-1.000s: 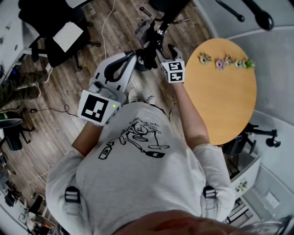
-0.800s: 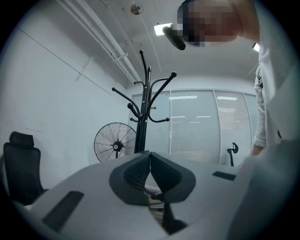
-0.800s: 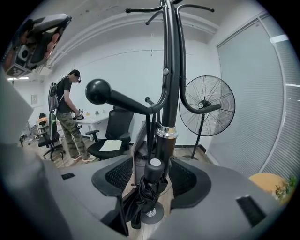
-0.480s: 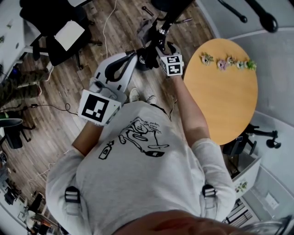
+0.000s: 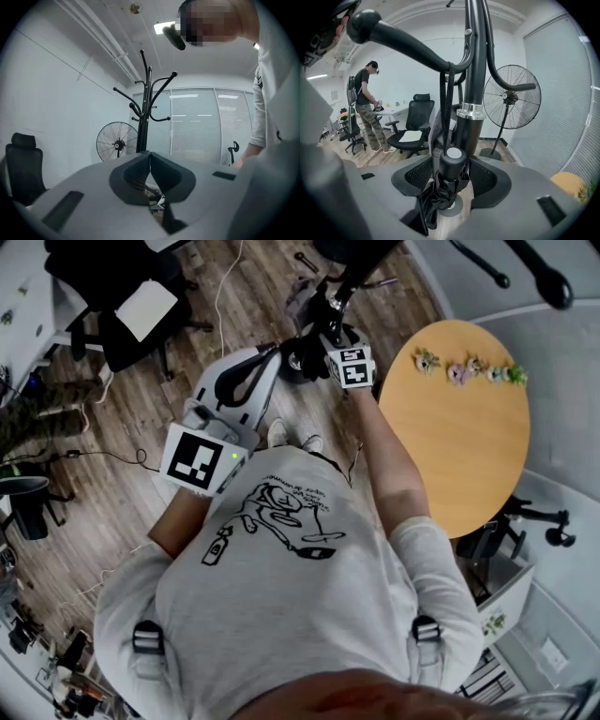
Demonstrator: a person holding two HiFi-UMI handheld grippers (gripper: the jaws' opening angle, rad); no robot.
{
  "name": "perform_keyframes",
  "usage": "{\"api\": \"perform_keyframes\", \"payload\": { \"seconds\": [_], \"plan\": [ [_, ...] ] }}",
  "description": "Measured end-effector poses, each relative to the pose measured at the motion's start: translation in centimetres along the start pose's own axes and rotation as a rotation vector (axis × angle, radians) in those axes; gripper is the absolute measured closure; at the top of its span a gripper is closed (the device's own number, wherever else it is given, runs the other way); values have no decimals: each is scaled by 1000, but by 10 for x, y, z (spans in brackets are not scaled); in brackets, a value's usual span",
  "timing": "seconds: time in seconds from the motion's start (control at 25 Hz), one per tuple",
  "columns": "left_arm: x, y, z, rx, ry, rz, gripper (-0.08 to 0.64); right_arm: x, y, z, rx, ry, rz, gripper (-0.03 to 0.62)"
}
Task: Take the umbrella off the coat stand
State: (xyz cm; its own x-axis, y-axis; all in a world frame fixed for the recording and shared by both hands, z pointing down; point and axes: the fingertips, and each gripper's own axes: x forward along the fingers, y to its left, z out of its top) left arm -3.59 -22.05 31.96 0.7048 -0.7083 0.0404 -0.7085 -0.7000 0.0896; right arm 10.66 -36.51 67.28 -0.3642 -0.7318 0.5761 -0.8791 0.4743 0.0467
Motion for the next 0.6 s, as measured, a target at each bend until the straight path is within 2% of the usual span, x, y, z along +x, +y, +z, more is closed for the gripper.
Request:
{"api": "perform_keyframes", "payload": {
  "seconds": [0.24,0.36,0.6],
  "plan": [
    [-1,1,0,2,4,3,552,11,0,-1,-14,12,7,337],
    [-2,2,-1,0,7,7,551,11,-2,1,-32,12,-2,383],
    [-3,2,0,3,5,9,551,6,-2,1,-18,14,-3,397]
  ]
}}
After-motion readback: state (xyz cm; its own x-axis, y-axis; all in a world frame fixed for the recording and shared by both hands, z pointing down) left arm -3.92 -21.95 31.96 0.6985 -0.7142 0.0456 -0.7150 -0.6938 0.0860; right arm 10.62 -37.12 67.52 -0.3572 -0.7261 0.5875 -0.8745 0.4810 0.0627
